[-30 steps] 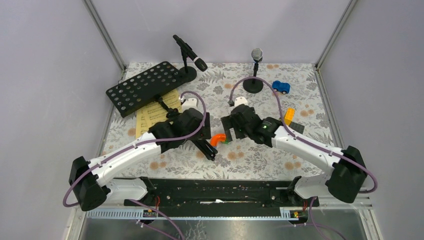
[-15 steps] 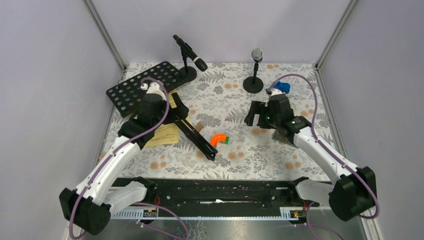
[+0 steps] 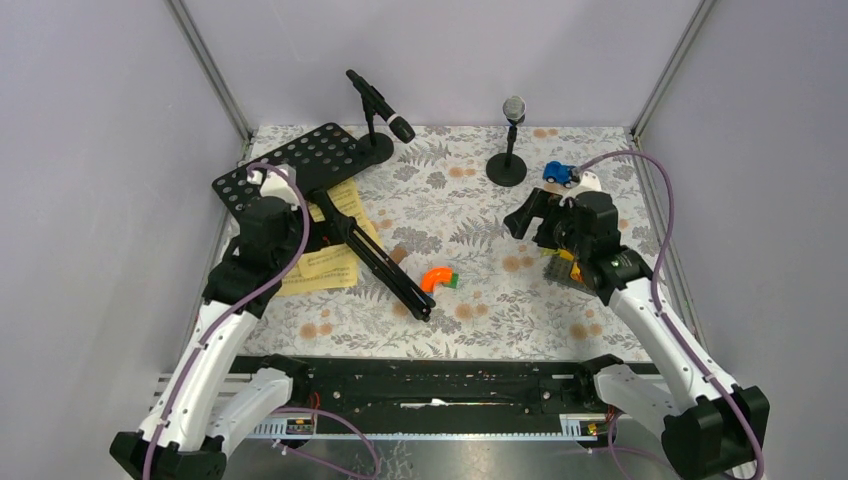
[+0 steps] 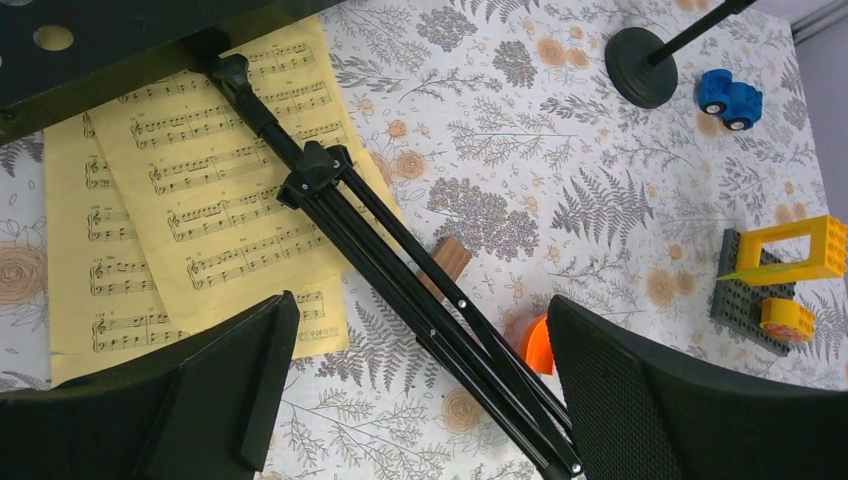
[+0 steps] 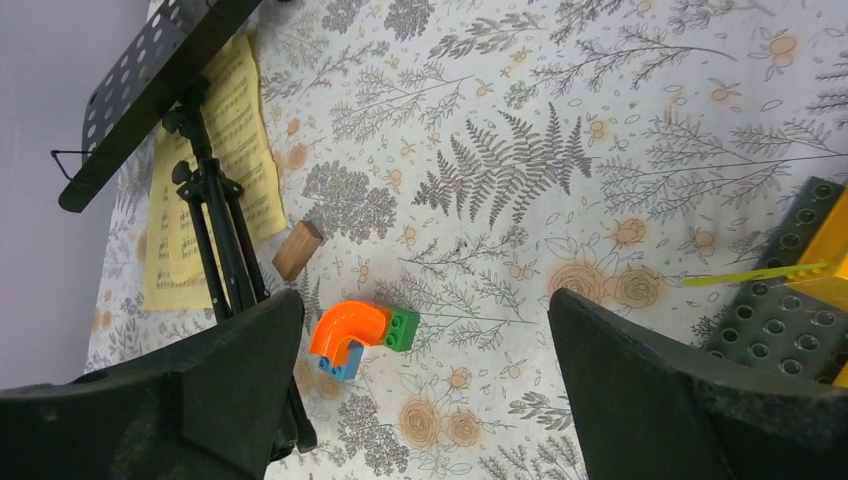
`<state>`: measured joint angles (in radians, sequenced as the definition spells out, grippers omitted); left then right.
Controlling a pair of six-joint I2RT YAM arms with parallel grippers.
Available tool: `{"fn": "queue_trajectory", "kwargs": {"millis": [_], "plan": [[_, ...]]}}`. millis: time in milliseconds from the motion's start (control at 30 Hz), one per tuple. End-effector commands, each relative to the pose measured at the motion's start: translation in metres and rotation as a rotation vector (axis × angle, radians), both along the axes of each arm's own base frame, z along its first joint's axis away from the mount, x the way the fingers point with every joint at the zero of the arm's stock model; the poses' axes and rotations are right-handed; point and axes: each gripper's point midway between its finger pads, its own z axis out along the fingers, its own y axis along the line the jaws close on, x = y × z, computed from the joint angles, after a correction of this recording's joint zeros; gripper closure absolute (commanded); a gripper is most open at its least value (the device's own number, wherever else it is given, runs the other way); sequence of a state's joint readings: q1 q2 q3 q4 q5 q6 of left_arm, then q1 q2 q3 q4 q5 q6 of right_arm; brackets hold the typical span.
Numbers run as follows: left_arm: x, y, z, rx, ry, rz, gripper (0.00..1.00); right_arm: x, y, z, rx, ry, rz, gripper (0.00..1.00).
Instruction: Pack up the instrument practice props
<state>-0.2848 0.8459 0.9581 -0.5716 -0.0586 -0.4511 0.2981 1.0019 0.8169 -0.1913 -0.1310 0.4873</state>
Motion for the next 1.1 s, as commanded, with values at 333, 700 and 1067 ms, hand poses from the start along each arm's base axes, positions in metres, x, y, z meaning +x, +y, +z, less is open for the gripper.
{"fn": "queue_trajectory", "kwargs": {"millis": [333, 700, 1067], "plan": [[-0.015, 0.003, 0.035, -0.065, -0.243, -0.015, 0.01, 0.001, -0.002, 0.075, 0.026, -0.463, 0.045, 0.00], [-0.008, 0.001, 0.017, -0.077, -0.239, -0.009, 0.01, 0.007, 0.040, 0.101, 0.041, -0.500, 0.302, 0.00], [-0.009, 0.022, 0.013, -0.035, -0.229, 0.101, 0.01, 0.031, 0.142, 0.090, -0.141, -0.455, 0.491, 0.00]]}}
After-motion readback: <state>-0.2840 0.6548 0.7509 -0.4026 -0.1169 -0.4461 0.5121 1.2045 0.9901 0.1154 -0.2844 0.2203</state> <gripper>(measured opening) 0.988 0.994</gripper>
